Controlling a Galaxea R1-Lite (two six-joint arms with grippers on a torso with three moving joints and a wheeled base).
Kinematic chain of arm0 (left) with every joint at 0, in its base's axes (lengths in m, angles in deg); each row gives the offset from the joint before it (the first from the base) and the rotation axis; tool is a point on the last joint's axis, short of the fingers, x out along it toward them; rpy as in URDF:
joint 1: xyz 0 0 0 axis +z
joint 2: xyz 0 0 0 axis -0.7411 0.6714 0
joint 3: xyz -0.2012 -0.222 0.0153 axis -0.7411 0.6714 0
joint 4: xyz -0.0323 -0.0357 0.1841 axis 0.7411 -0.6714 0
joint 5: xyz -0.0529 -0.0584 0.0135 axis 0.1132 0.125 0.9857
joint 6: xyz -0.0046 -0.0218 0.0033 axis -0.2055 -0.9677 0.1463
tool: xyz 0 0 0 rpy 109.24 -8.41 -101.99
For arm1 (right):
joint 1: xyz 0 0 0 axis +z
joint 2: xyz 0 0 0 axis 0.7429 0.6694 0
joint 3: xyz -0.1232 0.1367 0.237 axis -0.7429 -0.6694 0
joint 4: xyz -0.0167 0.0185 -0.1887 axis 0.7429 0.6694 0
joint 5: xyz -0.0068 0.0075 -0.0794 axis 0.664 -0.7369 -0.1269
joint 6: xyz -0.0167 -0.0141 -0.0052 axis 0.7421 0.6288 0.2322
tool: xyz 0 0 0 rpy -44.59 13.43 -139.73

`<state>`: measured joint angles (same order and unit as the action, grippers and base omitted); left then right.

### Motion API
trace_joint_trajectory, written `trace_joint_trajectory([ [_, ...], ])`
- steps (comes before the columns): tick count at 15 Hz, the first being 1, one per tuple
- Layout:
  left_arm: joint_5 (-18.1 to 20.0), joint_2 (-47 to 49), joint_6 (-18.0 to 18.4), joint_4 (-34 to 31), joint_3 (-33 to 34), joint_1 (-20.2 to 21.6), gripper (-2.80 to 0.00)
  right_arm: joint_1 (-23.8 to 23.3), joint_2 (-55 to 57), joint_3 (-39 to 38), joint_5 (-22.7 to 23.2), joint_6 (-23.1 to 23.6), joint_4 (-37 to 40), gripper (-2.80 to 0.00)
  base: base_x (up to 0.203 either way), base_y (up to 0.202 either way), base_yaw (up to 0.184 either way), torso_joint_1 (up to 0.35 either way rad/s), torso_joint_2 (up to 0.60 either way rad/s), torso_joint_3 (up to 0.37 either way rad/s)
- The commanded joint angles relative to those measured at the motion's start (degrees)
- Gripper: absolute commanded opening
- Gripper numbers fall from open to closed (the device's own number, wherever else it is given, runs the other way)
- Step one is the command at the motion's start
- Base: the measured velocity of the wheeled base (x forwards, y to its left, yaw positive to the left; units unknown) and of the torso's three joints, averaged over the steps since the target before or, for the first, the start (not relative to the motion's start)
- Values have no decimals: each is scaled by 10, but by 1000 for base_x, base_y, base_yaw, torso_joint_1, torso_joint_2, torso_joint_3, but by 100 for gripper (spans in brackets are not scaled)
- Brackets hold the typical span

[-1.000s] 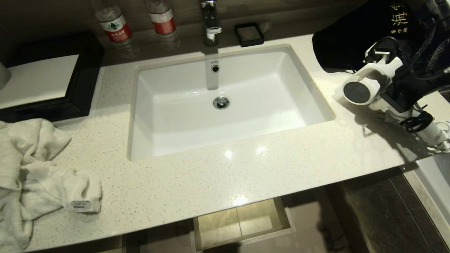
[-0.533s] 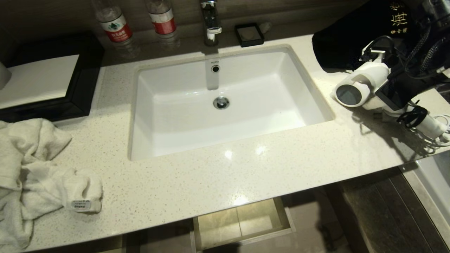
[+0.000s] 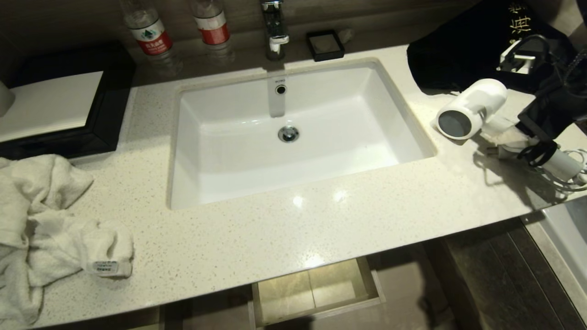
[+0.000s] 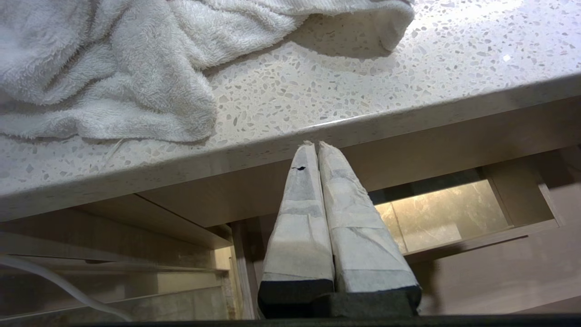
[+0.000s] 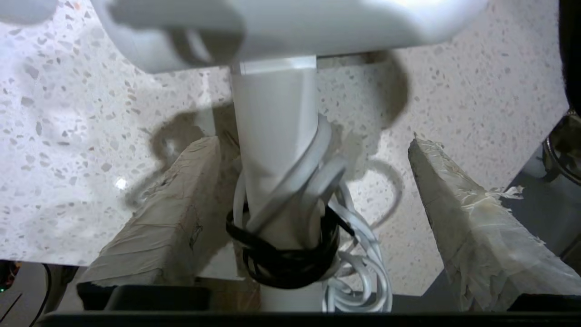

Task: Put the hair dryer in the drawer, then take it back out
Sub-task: Place it on the countertop, then close the drawer

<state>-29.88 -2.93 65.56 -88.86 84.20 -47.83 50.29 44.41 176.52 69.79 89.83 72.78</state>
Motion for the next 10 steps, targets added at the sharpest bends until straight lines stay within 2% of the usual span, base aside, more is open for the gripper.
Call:
trace_joint_trajectory([
  [1, 0, 1, 0, 0, 0, 0, -280, -8, -39, -19, -1, 1, 3, 0, 0, 0, 0, 0, 0, 0],
  [2, 0, 0, 0, 0, -1, 0, -280, -13, -56, -29, 1, -1, 2, 0, 0, 0, 0, 0, 0, 0],
  [4, 0, 1, 0, 0, 0, 0, -280, -19, -86, -55, 2, -3, 3, -280, 0, 0, 0, 0, 0, 0],
  [10, 0, 1, 0, 0, 0, 0, -280, -17, -176, -113, 1, 2, 3, -280, 0, 0, 0, 0, 0, 0],
])
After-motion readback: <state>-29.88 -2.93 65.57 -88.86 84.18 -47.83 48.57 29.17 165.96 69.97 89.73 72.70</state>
